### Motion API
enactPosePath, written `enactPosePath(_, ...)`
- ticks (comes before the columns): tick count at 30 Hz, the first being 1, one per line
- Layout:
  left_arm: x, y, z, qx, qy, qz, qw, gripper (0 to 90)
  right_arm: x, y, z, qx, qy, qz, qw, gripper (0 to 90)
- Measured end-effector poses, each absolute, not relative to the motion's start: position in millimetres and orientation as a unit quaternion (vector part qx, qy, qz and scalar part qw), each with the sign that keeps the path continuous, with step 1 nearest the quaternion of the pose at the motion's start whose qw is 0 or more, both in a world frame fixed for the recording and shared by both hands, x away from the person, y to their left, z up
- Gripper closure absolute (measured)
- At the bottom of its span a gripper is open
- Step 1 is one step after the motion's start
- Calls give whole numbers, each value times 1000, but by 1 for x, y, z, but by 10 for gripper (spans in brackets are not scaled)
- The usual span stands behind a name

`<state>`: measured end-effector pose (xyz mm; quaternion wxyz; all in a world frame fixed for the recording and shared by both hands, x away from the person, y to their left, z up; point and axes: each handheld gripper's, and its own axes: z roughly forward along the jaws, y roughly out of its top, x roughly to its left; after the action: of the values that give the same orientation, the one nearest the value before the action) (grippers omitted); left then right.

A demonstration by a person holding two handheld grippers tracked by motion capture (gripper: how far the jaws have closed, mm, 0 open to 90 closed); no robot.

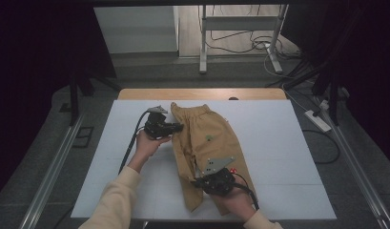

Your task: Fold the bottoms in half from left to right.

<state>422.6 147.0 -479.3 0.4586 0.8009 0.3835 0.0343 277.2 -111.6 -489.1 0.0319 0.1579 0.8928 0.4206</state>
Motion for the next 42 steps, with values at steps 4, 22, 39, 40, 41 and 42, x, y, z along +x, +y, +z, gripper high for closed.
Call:
enactPosePath(4, 423, 145, -478, 801, 382, 36, 460, 854, 277, -115, -489, 161, 893, 420, 34, 866)
enactPosePath(22, 425, 130, -476, 805, 377, 33, 458, 854, 275, -140, -483, 177, 884, 430, 46, 866)
enactPosePath(39, 431, 109, -472, 806, 371, 29, 460, 852, 276, -165, -482, 202, 877, 432, 55, 866)
enactPosePath(40, 431, 108, -472, 807, 370, 29, 459, 852, 276, -166, -482, 203, 877, 433, 56, 866)
enactPosePath(41, 431, 107, -472, 807, 370, 28, 459, 852, 276, -168, -481, 204, 877, 432, 56, 866)
enactPosePath(42, 431, 107, -472, 808, 370, 28, 459, 852, 276, -169, -481, 206, 876, 433, 57, 866)
